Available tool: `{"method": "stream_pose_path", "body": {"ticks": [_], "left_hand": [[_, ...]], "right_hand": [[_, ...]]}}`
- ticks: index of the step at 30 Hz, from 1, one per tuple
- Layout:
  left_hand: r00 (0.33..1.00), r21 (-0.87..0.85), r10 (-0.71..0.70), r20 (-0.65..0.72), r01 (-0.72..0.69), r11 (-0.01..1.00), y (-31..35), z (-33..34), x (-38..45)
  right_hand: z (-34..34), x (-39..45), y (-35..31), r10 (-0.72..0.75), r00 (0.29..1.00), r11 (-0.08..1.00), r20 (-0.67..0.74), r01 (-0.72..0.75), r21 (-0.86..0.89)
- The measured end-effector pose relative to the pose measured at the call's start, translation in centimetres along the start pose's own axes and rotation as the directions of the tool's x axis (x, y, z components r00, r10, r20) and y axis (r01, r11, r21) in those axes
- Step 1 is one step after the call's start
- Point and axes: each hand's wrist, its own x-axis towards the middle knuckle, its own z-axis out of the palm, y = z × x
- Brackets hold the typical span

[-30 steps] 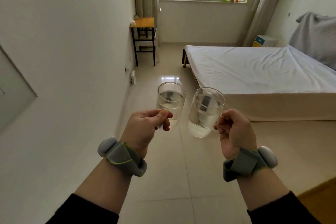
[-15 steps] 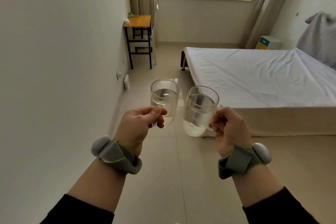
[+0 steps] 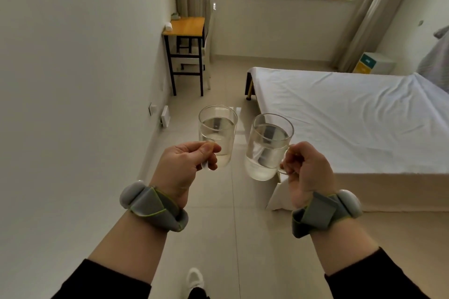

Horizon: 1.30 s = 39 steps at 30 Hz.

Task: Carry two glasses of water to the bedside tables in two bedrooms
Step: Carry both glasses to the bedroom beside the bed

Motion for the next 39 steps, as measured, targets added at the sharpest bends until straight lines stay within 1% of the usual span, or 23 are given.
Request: {"method": "stream_pose_path", "body": {"ticks": [3,7,8,10,12,15,18,22,24,28,30,33,39], "left_hand": [[1.000,-0.008,0.012,0.023,-0.012,1.000,0.7,-0.3,5.9],[0.999,0.018,0.014,0.052,-0.015,1.000,2.6,-1.0,15.2],[0.998,0.027,0.010,0.059,-0.011,1.000,2.8,-1.0,15.7],[0.996,0.033,0.015,0.085,-0.017,0.999,3.4,-1.3,19.1],[0.996,0.040,0.008,0.094,-0.012,0.999,3.8,-1.4,22.3],[0.994,0.026,-0.001,0.105,-0.001,1.000,4.3,-1.4,27.3],[0.992,0.020,-0.004,0.124,0.001,1.000,4.4,-0.9,32.5],[0.993,0.035,0.014,0.120,-0.018,0.999,4.5,0.4,41.4],[0.993,0.035,0.020,0.115,-0.024,0.999,5.0,0.9,43.8],[0.997,0.032,0.025,0.074,-0.027,0.999,6.1,2.6,52.7],[0.997,0.026,0.032,0.065,-0.033,0.999,6.6,2.9,54.6],[0.998,-0.007,0.038,0.060,-0.037,0.999,7.0,3.5,59.3],[0.998,-0.001,0.032,0.058,-0.032,0.999,7.7,3.5,70.1]], "right_hand": [[2.6,5.0,0.2,0.003,1.000,0.995,0.007,-0.004,0.102],[7.5,12.3,-0.5,-0.079,0.996,0.997,-0.050,0.079,-0.019],[7.9,12.6,-0.7,-0.075,0.995,0.997,-0.063,0.075,-0.011],[9.6,15.4,-0.7,-0.055,0.996,0.996,-0.069,0.060,0.069],[11.1,18.0,-0.7,-0.044,0.995,0.994,-0.088,0.052,0.095],[12.8,22.2,-0.5,-0.013,0.998,0.988,-0.058,0.022,0.156],[14.2,27.0,-0.3,-0.010,0.997,0.987,-0.072,0.022,0.158],[16.9,35.8,-0.2,-0.021,0.999,0.987,-0.050,0.028,0.156],[17.9,38.1,-0.5,-0.032,0.998,0.989,-0.045,0.038,0.146],[21.2,47.3,-1.8,-0.049,0.997,0.993,-0.067,0.056,0.102],[22.1,49.3,-2.4,-0.047,0.998,0.994,-0.039,0.051,0.093],[23.4,54.2,-2.5,-0.026,1.000,0.992,0.017,0.023,0.127],[28.2,64.1,-2.2,-0.020,1.000,0.994,0.004,0.020,0.110]]}}
